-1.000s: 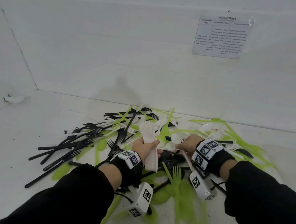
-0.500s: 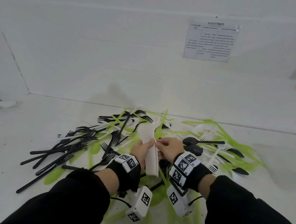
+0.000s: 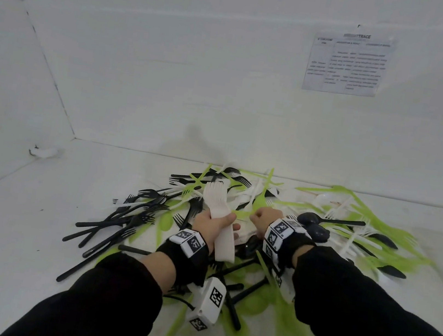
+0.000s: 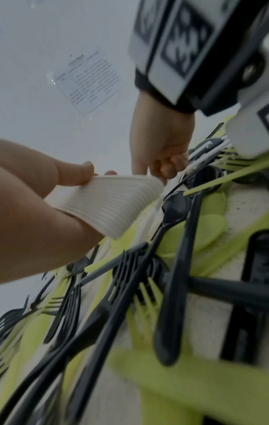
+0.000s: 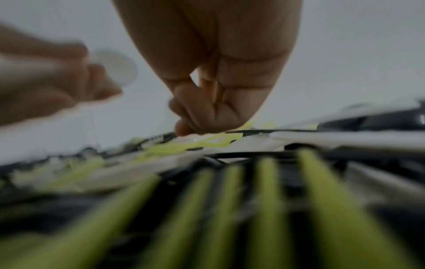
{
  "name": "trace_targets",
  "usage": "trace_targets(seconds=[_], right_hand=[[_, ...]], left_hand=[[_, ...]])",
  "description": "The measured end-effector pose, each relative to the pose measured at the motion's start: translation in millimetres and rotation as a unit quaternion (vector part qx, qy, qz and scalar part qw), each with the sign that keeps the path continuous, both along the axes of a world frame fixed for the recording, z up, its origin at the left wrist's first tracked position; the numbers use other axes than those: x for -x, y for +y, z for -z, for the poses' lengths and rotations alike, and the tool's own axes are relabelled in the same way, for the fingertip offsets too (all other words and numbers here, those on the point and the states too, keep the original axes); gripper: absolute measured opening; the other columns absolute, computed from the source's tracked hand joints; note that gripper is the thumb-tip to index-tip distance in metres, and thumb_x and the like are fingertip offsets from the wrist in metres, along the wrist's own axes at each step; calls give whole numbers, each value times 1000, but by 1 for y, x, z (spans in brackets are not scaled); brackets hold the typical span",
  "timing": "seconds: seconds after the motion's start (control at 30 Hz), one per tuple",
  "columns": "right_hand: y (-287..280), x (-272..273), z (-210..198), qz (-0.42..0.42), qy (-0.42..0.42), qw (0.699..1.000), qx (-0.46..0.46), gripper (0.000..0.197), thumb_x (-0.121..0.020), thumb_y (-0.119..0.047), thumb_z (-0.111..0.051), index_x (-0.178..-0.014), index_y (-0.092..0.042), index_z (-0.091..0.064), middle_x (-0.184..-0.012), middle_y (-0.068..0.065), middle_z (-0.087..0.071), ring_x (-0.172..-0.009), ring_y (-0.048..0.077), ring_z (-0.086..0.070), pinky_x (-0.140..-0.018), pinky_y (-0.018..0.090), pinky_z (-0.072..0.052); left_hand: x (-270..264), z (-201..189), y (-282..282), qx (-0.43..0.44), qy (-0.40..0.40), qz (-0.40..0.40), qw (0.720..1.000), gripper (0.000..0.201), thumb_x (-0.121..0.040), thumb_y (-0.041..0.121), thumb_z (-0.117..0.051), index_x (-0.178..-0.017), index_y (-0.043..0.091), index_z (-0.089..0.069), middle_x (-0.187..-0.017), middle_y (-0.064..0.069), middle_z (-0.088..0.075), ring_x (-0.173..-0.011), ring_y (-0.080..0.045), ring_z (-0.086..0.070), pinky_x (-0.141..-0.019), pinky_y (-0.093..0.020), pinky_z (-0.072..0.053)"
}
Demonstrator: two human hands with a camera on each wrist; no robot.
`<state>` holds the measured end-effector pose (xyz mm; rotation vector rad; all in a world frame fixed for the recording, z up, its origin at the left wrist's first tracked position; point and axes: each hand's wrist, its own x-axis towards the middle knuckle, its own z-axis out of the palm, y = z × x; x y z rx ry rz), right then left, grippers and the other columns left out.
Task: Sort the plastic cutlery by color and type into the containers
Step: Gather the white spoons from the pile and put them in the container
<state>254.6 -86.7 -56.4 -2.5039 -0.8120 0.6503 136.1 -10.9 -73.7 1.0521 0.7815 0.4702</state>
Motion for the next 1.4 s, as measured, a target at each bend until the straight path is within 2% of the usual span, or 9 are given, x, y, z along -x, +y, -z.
trace_targets(seconds=[0.13, 0.37, 0.6, 0.73, 0.87, 0.97, 1.1, 1.27, 1.4], right_hand=[[11, 1, 5, -58, -43, 992, 98, 47, -91, -46, -50, -107, -4, -62, -113, 13, -64, -105, 28, -60, -85, 31, -46], [18, -3, -2, -6, -78, 994, 74, 38, -88, -21, -56, -122, -3, -56, -126, 15, -56, -117, 28, -54, -90, 33, -45], [-15, -33, -35, 67, 42, 997, -14, 32, -86, -4, -56, -117, 0, -50, -73, 6, -52, -63, 19, -57, -56, 28, -52], [-59, -50, -56, 56, -68, 996, 24, 33, -93, -19, -50, -115, 4, -61, -97, 16, -63, -89, 29, -58, -67, 26, -39], [-105, -65, -55, 75, -94, 992, 31, 37, -100, -24, -36, -111, -4, -65, -80, 2, -52, -74, 19, -46, -51, 17, -29], [-130, -68, -42, 71, -99, 992, 31, 31, -97, -24, -44, -110, -7, -66, -93, 6, -57, -75, 18, -48, -49, 13, -32], [-155, -61, -25, 23, -75, 991, 107, 24, -94, -34, -49, -85, -17, -63, -78, -2, -52, -87, 21, -53, -58, 20, -34], [-174, -49, -5, -49, -83, 975, 201, 45, -85, -35, -64, -126, -18, -53, -120, 1, -56, -113, 20, -52, -80, 20, -37], [-178, -49, 5, -105, -106, 973, 175, 16, -89, -24, -56, -77, -34, -53, -80, -10, -55, -89, 15, -50, -59, 13, -35]], left_hand=[[8, 1, 5, 11, -6, -21, 1000, 10, -87, -3, -61, -89, 5, -55, -80, -14, -60, -48, -17, -65, -48, -30, -57], [19, 5, 12, 7, -5, -38, 999, 12, -87, -1, -61, -84, 6, -53, -79, -13, -58, -62, -25, -60, -46, -28, -55], [15, 7, 15, 8, -6, -20, 1000, 10, -87, -2, -61, -87, 4, -53, -78, -14, -57, -49, -19, -62, -47, -29, -55], [4, 4, 8, 12, -20, 7, 1000, 12, -87, -4, -60, -94, 1, -52, -78, -15, -57, -42, -14, -61, -44, -28, -54], [-5, 4, -5, 2, -19, 29, 999, 11, -87, -4, -60, -90, 2, -51, -77, -15, -58, -44, -15, -63, -47, -30, -56], [-10, 3, -16, 2, -18, 53, 998, 13, -87, -4, -60, -82, 5, -52, -74, -14, -57, -43, -14, -62, -48, -30, -56], [-17, 1, -34, 21, -20, 56, 998, 14, -87, -5, -59, -79, 3, -51, -69, -15, -55, -39, -13, -60, -42, -26, -53], [-23, 2, -51, 9, -13, 49, 999, 12, -86, -4, -61, -80, 2, -53, -65, -13, -58, -42, -15, -61, -47, -30, -56], [-23, -4, -65, -13, -21, 49, 998, 16, -87, -5, -59, -78, 4, -50, -70, -14, -55, -54, -22, -57, -46, -28, -54]])
